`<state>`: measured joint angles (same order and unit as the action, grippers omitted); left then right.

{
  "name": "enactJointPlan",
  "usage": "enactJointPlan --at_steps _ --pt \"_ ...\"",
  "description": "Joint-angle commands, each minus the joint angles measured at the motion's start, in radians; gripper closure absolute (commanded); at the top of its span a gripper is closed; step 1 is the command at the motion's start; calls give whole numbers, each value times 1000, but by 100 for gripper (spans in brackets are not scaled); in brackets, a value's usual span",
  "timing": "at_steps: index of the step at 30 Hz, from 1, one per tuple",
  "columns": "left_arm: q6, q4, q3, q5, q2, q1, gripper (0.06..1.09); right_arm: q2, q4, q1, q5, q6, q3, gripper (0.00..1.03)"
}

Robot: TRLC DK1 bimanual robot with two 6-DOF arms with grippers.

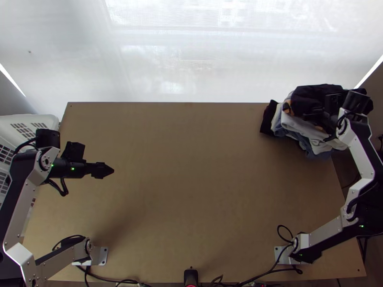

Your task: Fold the t-shirt

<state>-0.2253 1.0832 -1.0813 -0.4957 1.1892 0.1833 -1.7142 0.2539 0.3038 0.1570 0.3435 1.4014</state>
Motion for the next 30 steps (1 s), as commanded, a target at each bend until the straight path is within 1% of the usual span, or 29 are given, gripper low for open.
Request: enactJointPlan --at_steps 1,2,3,8,12,14,18,23,27,30 --pt "4 -8 3 0 15 -18 11 28 -7 55 35 31 -125 22" --pt "4 -8 3 0 15 -21 11 45 -4 57 53 29 -120 9" --pt "4 -9 4 0 16 -22 11 62 13 57 65 31 -107 5" --pt "18 -25 24 -1 16 -31 11 163 111 47 139 23 31 5" --pt "40 -45 41 -1 15 -53 11 191 186 17 156 14 179 5" --pt "49 -52 46 -1 13 -58 11 200 202 0 156 5 232 5" --pt "50 -52 50 -1 7 -61 11 188 188 -6 156 -18 306 5" --pt "50 -52 69 -1 -2 -64 11 33 128 -6 148 -40 361 5" --pt "50 -43 78 -1 -19 -68 11 -87 74 -5 113 -37 354 5" --pt "49 -34 92 0 -34 -70 11 -131 30 -3 90 -35 300 5"
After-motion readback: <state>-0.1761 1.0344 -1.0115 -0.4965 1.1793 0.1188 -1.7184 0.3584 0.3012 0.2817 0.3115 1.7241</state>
